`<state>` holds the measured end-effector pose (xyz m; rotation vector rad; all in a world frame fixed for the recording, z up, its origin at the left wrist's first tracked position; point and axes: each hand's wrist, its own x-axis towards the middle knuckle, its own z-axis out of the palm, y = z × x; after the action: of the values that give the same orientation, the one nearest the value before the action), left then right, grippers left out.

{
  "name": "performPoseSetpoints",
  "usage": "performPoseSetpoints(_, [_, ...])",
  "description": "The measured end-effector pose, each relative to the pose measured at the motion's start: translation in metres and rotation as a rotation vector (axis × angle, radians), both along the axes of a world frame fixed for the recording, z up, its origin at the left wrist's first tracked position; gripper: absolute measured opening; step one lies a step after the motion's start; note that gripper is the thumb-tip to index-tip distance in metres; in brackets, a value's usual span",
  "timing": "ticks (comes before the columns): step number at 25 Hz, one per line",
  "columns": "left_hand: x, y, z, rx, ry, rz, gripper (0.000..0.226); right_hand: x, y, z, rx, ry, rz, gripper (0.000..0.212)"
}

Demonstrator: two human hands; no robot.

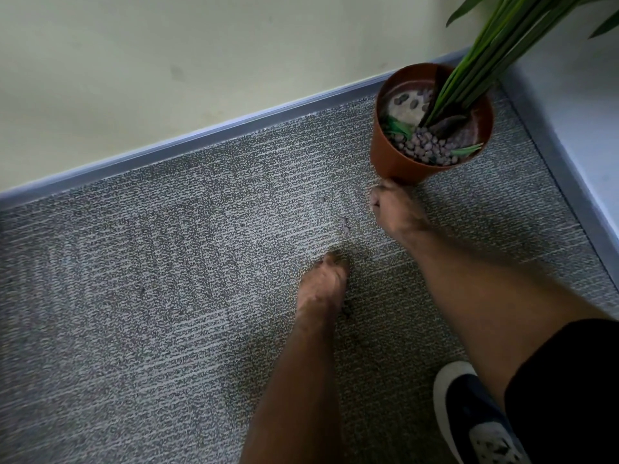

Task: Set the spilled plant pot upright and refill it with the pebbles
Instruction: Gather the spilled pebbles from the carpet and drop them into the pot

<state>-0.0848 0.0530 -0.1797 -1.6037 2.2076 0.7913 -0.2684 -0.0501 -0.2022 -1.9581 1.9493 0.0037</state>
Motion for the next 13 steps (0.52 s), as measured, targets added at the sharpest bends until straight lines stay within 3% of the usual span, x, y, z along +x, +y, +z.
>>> performPoseSetpoints(9, [0.002,-0.004,-0.011,0.041,0.038,0.066,0.039,0.008,0.017,-0.002,0.047,-0.175,-0.024,0.009])
performPoseSetpoints(13, [0.003,-0.007,-0.015,0.059,0.062,0.124,0.031,0.020,0.025,-0.004,0.059,-0.238,-0.091,0.035])
